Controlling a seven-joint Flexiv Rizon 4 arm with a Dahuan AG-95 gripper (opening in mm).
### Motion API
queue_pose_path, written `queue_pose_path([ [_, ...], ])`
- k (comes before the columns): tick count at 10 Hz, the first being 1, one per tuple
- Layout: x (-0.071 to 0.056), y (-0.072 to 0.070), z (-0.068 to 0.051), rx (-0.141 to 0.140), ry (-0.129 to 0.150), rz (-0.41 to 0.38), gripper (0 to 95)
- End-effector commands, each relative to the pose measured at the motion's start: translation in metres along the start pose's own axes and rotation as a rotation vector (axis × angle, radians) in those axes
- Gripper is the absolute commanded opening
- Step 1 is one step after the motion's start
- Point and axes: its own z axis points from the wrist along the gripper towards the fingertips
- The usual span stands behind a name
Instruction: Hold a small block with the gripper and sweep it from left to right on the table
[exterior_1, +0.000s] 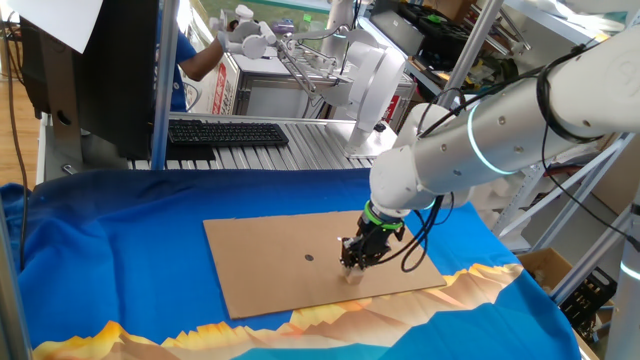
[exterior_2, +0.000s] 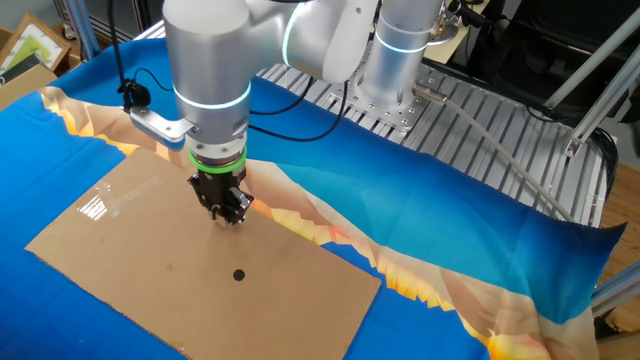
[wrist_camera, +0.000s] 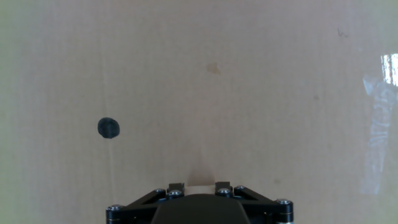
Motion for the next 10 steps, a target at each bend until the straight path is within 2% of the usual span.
queue_pose_path([
  [1,0.0012,-0.0002,0.0022,-0.018,-0.005,0.008,19.0],
  [3,0.0012,-0.0002,0.0022,-0.004,-0.008,0.02,19.0],
  [4,0.0013,-0.0002,0.0022,0.019,-0.009,0.023,19.0],
  [5,0.0017,-0.0005,0.0005,0.015,-0.004,0.031,38.0],
  [6,0.0018,-0.0006,0.0001,0.031,-0.012,0.03,38.0],
  [7,0.0017,-0.0005,0.0006,0.038,-0.012,0.033,57.0],
  [8,0.0016,-0.0005,0.0009,0.035,-0.012,0.028,57.0],
  [9,0.0016,-0.0005,0.0009,0.035,-0.01,0.025,38.0],
  [10,0.0016,-0.0005,0.0009,0.034,-0.01,0.024,38.0],
])
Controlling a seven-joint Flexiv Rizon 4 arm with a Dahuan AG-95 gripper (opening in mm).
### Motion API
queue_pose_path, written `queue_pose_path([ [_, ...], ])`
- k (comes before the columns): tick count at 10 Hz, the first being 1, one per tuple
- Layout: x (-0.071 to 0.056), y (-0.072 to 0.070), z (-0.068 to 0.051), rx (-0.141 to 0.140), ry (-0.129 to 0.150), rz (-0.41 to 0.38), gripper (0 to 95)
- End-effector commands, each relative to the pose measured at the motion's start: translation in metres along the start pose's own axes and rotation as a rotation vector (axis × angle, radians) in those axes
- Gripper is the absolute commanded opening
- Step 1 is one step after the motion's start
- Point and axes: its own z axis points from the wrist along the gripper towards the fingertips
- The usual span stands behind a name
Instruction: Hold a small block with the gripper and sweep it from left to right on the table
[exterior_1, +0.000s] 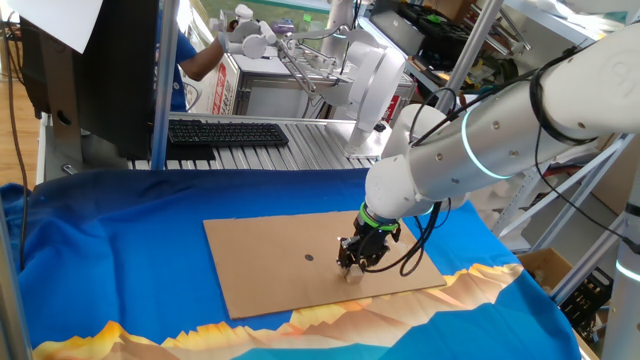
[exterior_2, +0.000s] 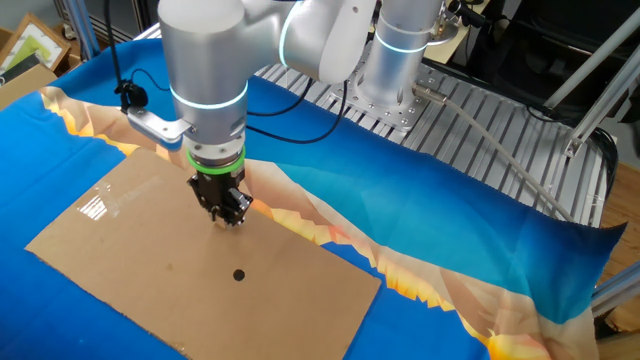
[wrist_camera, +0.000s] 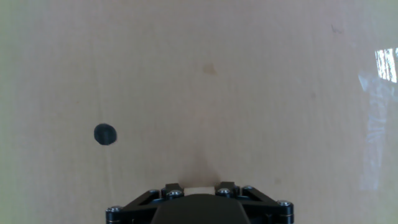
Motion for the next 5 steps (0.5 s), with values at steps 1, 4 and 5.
queue_pose_path([
  [1,0.0004,0.0,-0.0023,0.001,0.004,-0.001,38.0],
  [4,0.0004,0.0,-0.0023,-0.001,0.006,-0.003,38.0],
  [5,0.0004,0.0,-0.0022,-0.001,0.006,-0.004,38.0],
])
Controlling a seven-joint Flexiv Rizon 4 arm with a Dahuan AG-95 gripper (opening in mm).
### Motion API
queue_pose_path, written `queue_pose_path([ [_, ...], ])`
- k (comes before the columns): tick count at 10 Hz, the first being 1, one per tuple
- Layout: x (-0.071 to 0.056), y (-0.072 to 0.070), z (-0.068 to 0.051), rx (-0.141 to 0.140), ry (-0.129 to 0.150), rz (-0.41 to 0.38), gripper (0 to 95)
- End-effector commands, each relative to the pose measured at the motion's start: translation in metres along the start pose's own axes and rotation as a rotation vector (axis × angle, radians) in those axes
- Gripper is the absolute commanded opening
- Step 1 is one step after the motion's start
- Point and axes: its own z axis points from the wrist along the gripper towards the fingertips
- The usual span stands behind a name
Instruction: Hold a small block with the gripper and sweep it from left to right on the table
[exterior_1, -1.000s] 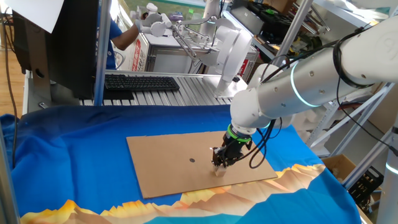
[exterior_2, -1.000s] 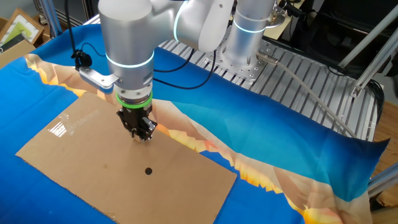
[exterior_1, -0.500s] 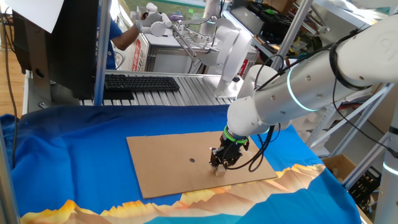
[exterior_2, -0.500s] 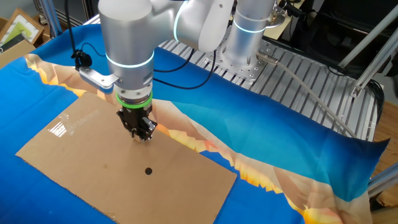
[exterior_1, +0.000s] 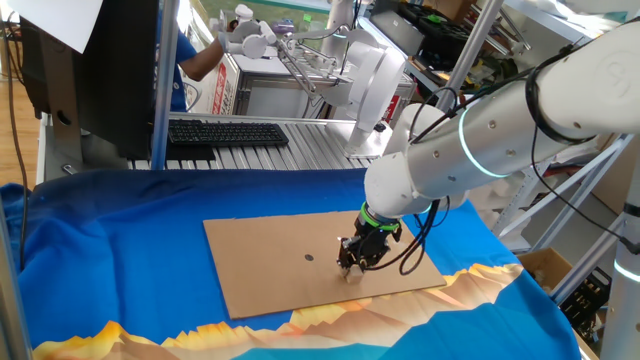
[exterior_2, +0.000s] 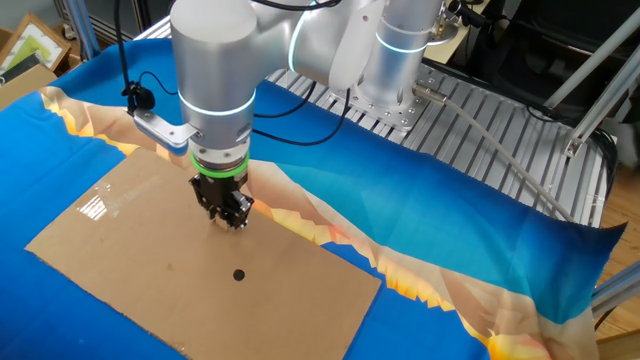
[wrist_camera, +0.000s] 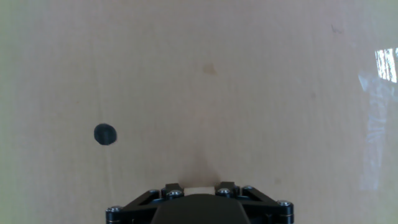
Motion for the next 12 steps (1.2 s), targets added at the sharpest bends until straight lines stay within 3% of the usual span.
queue_pose_path([
  [1,0.0,-0.0002,-0.0011,0.0,0.001,0.0,38.0],
  [6,-0.0007,0.0004,0.0015,-0.005,-0.001,0.005,38.0],
  [12,-0.0007,0.0004,0.0015,0.007,0.007,-0.047,38.0],
])
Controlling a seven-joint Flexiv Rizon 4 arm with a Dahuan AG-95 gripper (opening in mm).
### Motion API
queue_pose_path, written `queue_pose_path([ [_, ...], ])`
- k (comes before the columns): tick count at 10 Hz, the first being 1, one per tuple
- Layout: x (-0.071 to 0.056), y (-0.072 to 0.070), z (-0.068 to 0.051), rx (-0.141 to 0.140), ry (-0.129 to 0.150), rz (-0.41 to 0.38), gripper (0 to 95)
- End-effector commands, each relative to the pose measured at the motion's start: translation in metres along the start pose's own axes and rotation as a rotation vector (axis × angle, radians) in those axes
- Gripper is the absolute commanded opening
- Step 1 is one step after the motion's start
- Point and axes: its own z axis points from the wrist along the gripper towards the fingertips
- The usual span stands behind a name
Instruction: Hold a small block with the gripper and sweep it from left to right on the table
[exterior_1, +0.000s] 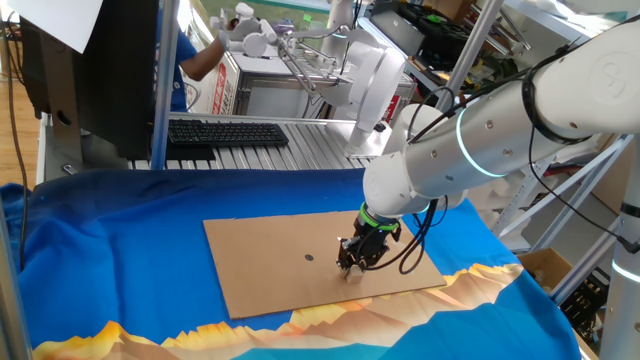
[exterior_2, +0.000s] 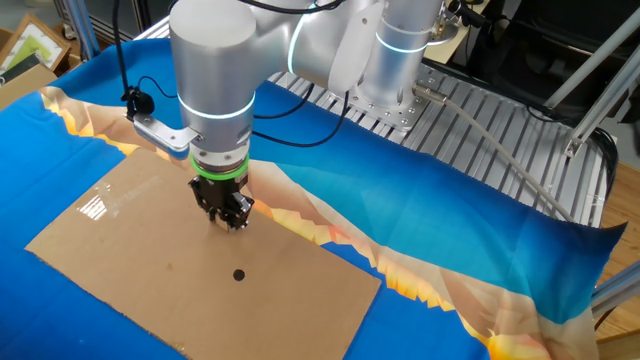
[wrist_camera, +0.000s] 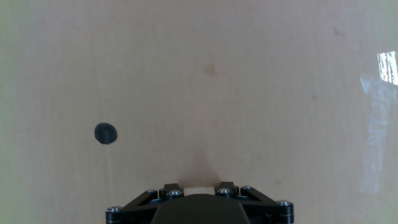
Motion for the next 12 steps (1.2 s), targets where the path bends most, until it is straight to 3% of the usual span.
queue_pose_path([
  [1,-0.0003,0.0002,-0.0001,0.005,-0.002,-0.024,38.0],
  [5,-0.0003,0.0002,-0.0001,-0.018,0.001,-0.157,38.0],
  [6,-0.0003,0.0002,-0.0001,-0.033,-0.005,-0.198,38.0],
  [7,-0.0003,0.0002,-0.0001,-0.067,-0.007,-0.209,38.0],
  [8,-0.0003,0.0002,-0.0001,-0.081,-0.004,-0.206,38.0],
  [12,-0.0001,0.001,0.0,-0.077,0.0,-0.123,38.0],
])
